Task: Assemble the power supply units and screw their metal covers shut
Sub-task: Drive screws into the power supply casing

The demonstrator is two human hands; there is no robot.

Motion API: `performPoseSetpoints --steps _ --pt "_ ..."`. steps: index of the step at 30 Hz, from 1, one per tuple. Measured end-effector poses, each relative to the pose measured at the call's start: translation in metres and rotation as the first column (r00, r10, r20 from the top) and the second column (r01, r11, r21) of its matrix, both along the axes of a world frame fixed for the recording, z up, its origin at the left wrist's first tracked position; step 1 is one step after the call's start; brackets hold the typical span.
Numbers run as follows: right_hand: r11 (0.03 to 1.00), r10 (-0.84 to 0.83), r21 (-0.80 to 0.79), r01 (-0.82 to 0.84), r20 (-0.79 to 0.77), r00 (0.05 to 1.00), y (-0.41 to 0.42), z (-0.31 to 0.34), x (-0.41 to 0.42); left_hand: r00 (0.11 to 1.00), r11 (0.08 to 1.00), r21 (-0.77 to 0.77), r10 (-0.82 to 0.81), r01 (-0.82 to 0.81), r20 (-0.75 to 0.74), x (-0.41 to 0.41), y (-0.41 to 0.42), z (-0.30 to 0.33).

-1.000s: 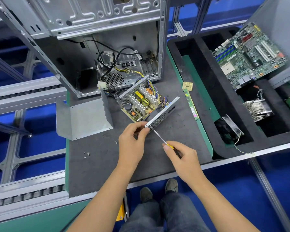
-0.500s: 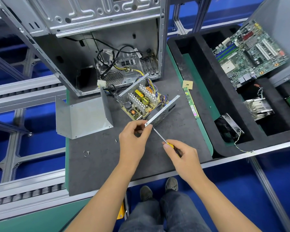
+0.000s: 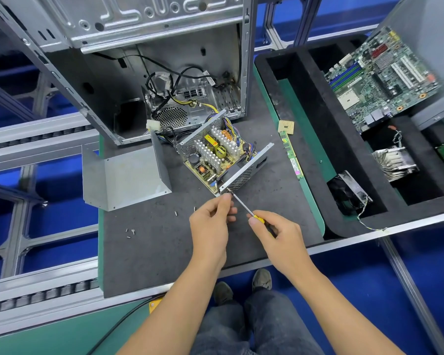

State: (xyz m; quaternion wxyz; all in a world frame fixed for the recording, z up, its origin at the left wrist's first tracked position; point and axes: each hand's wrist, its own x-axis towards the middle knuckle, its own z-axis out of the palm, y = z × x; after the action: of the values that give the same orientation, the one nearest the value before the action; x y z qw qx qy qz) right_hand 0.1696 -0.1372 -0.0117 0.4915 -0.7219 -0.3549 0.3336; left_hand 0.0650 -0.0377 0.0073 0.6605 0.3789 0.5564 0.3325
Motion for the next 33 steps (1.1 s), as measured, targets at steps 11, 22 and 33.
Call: performPoseSetpoints --steps 11,22,33 --pt "0.998 -0.002 -0.063 -0.002 -0.06 0.998 -0.001 0.001 0.001 0.952 0.823 0.541 0.0 0.173 -0.305 -0.014 0.015 -0.002" --pt "0.989 0.036 -0.141 -0.044 -0.062 0.997 0.0 0.023 0.001 0.923 0.728 0.621 -0.043 0.291 -0.383 -0.012 0.02 -0.005" --pt "0.986 -0.007 -0.167 -0.017 -0.147 0.989 0.0 0.039 -0.002 0.926 0.725 0.63 -0.031 0.28 -0.375 -0.012 0.019 -0.004"
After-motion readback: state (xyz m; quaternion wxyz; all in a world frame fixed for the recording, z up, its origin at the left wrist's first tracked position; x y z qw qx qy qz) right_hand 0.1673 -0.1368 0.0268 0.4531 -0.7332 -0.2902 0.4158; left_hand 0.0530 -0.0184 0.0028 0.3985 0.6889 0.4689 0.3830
